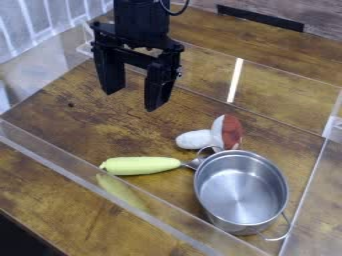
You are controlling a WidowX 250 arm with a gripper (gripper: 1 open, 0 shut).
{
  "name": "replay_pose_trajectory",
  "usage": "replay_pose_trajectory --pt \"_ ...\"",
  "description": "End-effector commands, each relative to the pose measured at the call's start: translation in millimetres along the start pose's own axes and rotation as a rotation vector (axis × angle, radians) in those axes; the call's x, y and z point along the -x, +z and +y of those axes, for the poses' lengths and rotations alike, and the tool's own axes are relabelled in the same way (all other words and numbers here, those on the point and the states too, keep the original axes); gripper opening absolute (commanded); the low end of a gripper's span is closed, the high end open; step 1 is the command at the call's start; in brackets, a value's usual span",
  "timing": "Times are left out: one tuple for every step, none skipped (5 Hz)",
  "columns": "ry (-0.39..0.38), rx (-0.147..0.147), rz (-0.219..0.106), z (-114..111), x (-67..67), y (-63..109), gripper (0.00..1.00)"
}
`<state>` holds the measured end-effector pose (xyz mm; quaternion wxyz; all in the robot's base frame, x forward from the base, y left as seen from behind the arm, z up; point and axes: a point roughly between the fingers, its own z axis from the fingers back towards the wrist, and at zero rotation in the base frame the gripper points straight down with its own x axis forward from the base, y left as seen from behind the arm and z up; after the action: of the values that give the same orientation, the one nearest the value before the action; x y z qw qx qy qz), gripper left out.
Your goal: Put the mushroom in the silver pot
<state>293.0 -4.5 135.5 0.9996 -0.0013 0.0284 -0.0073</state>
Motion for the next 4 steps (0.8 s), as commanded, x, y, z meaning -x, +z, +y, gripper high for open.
replay_pose_trajectory --pt "-0.004 0.005 0.03 -2 0.5 -12.1 1.0" --pt "-0.062 0.007 0.041 -9 -5.6 -22.2 1.0" --pt "-0.17 0.001 0.037 -23 -19.8 -29.0 1.0" --pt "-0.266 -0.006 0.024 -40 -35.0 -32.8 1.0"
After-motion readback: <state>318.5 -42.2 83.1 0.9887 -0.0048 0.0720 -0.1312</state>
